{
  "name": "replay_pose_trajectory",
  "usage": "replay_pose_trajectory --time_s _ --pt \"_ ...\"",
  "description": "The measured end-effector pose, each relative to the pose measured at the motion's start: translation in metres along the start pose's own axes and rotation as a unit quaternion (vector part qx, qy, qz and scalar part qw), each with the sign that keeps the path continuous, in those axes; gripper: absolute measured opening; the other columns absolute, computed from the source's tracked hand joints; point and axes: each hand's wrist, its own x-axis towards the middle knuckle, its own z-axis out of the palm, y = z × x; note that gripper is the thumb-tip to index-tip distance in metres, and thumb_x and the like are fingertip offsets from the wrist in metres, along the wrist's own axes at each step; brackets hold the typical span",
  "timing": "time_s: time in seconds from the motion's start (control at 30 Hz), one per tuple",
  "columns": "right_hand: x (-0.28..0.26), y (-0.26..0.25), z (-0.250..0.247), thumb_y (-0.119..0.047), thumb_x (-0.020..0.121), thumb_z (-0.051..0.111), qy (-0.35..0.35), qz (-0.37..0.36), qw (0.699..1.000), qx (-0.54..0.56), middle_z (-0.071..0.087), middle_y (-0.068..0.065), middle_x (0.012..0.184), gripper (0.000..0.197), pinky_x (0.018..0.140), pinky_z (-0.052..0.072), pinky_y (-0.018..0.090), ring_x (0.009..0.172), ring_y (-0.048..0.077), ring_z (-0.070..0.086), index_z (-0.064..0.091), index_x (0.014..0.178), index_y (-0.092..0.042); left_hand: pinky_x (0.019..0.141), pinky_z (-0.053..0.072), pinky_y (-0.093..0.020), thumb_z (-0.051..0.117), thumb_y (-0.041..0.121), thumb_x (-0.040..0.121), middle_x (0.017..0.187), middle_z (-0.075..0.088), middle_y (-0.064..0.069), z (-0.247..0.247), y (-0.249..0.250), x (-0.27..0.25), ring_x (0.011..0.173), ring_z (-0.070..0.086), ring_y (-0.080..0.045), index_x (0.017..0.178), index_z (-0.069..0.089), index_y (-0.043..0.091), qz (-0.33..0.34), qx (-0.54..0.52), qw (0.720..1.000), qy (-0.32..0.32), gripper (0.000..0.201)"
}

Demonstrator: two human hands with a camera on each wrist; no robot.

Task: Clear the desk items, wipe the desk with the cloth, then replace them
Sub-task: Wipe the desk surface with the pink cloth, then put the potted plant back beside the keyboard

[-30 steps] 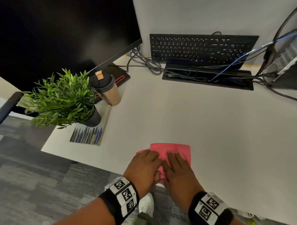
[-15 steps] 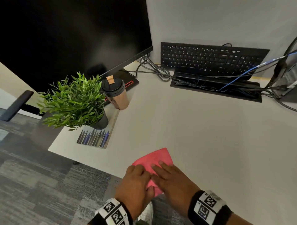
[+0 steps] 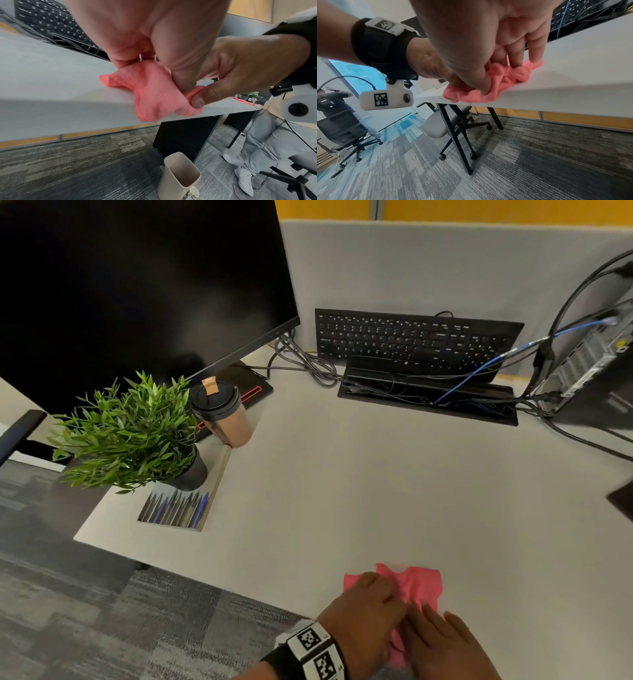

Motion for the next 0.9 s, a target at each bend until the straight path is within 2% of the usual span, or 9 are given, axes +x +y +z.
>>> replay_pose_trajectory --time_s 0.13,0.2,0.27,0.47,0.57,0.67,0.77,0.83,0.9 --pt "-0.001 0.005 -0.012 -0.035 0.065 0.051 -0.043 0.041 0.998 -0.009 0.077 -0.003 0.081 0.03 0.034 0.045 0.028 0.048 0.017 0.066 0.078 0.071 -0.024 0.092 0.049 -0.046 0.062 0.011 0.07 0.115 0.053 -0.015 -0.001 0.002 0.004 0.11 0.048 -0.035 0.115 0.043 0.014 0.034 -0.036 0.999 -0.024 0.048" --pt "0.008 0.008 -0.021 -0.046 0.056 0.052 -0.075 0.053 0.995 -0.022 0.065 -0.008 0.057 0.027 0.032 0.042 0.031 0.042 0.019 0.058 0.071 0.056 -0.026 0.089 0.051 -0.046 0.063 0.011 0.069 0.116 0.053 -0.015 -0.003 -0.001 0.003 0.109 0.05 -0.035 0.113 0.041 0.016 0.037 -0.045 0.998 -0.015 0.05" --pt "0.024 0.008 -0.034 -0.053 0.049 0.052 -0.087 0.073 0.993 -0.032 0.057 -0.007 0.051 0.032 0.036 0.041 0.031 0.044 0.022 0.057 0.064 0.048 -0.024 0.087 0.052 -0.044 0.063 0.015 0.068 0.116 0.055 -0.012 -0.009 -0.006 -0.002 0.108 0.053 -0.034 0.106 0.051 0.015 0.023 -0.033 0.999 0.014 0.04" --pt "0.097 -0.026 -0.083 -0.042 0.065 0.045 -0.055 0.07 0.996 -0.008 0.064 -0.008 0.065 0.024 0.046 0.045 0.031 0.058 0.016 0.06 0.066 0.061 -0.031 0.084 0.053 -0.032 0.056 0.032 0.075 0.115 0.059 0.003 -0.035 -0.046 -0.033 0.106 0.056 -0.018 0.106 0.059 0.026 -0.098 -0.015 0.973 0.207 0.032" --pt "0.137 -0.048 -0.094 -0.04 0.069 0.058 -0.055 0.073 0.996 0.008 0.06 -0.009 0.064 0.011 0.049 0.042 0.029 0.06 0.014 0.057 0.065 0.066 -0.031 0.088 0.046 -0.021 0.055 0.037 0.081 0.111 0.059 0.009 -0.054 -0.076 -0.058 0.102 0.054 -0.008 0.109 0.063 0.026 -0.195 -0.061 0.937 0.283 0.031" --pt "0.18 -0.074 -0.099 -0.033 0.082 0.058 -0.06 0.043 0.995 0.073 0.063 -0.008 0.082 0.013 0.064 0.046 0.032 0.078 0.018 0.06 0.068 0.088 -0.027 0.074 0.04 -0.009 0.061 0.033 0.085 0.101 0.059 0.012 -0.072 -0.11 -0.087 0.082 0.055 -0.004 0.107 0.064 0.024 -0.301 -0.122 0.886 0.331 0.023" --pt "0.227 -0.098 -0.089 -0.035 0.093 0.047 -0.098 0.025 0.979 0.177 0.059 -0.007 0.11 0.029 0.089 0.044 0.028 0.103 0.014 0.054 0.059 0.118 -0.027 0.068 0.045 -0.018 0.065 0.027 0.085 0.091 0.062 0.004 -0.086 -0.145 -0.117 0.073 0.058 -0.01 0.096 0.065 0.02 -0.406 -0.155 0.818 0.377 0.013" --pt "0.259 -0.116 -0.081 -0.034 0.091 0.052 -0.111 0.019 0.968 0.223 0.06 -0.005 0.115 0.031 0.09 0.044 0.026 0.103 0.014 0.055 0.058 0.121 -0.026 0.069 0.049 -0.026 0.066 0.024 0.084 0.087 0.065 -0.001 -0.095 -0.164 -0.133 0.072 0.06 -0.016 0.087 0.065 0.019 -0.444 -0.158 0.79 0.392 0.007" --pt "0.285 -0.131 -0.075 -0.031 0.09 0.056 -0.119 0.019 0.964 0.238 0.062 -0.002 0.118 0.034 0.09 0.045 0.027 0.104 0.016 0.057 0.057 0.124 -0.025 0.067 0.048 -0.028 0.067 0.025 0.082 0.082 0.064 -0.003 -0.102 -0.181 -0.143 0.072 0.06 -0.021 0.084 0.065 0.018 -0.459 -0.133 0.788 0.388 0.007"
